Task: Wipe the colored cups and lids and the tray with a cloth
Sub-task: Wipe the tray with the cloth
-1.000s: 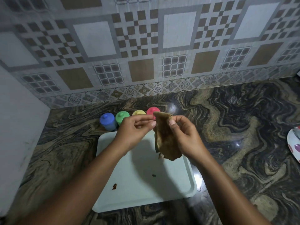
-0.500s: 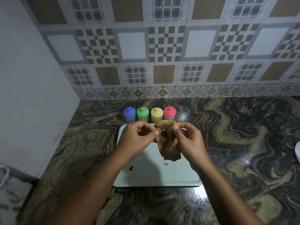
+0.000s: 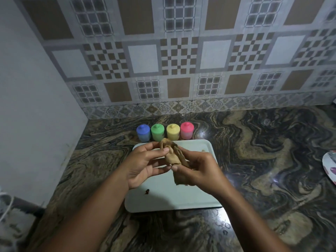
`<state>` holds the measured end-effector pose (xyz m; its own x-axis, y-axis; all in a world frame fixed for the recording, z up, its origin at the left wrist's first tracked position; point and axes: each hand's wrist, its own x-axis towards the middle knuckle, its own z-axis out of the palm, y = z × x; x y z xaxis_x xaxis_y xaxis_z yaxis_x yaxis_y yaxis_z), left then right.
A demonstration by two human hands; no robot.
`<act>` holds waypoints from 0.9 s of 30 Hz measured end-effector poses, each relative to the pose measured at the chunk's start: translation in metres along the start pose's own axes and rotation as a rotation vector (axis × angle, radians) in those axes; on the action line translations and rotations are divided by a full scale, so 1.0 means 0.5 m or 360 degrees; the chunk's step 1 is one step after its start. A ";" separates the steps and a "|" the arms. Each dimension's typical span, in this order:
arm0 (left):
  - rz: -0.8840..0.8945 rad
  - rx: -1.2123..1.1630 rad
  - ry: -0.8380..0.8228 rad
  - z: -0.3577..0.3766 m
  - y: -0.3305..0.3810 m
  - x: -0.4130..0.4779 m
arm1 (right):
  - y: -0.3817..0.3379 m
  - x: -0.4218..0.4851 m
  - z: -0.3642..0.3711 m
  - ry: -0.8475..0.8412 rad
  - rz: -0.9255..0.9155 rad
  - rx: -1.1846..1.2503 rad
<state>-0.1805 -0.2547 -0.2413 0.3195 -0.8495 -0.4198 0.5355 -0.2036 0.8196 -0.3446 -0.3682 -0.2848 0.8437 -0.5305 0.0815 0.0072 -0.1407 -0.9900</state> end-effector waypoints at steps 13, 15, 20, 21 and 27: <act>0.0047 0.0325 0.0143 -0.074 0.035 0.022 | 0.021 0.033 -0.025 0.0547 0.0208 0.0273; 0.0061 0.0358 0.0158 -0.072 0.035 0.022 | 0.029 0.037 -0.029 0.0607 0.0275 0.0360; 0.0046 0.0295 0.0124 -0.056 0.026 0.027 | 0.042 0.043 -0.028 0.0643 0.0405 0.0523; 0.0060 0.0306 0.0144 -0.054 0.023 0.028 | 0.042 0.042 -0.028 0.0637 0.0398 0.0515; 0.0116 0.0363 0.0114 -0.060 0.007 0.026 | 0.024 0.026 -0.036 0.0458 0.0347 0.0305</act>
<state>-0.1510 -0.2520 -0.2553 0.4098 -0.8309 -0.3763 0.3214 -0.2546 0.9121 -0.3434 -0.3919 -0.2937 0.6523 -0.7466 -0.1305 -0.0324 0.1445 -0.9890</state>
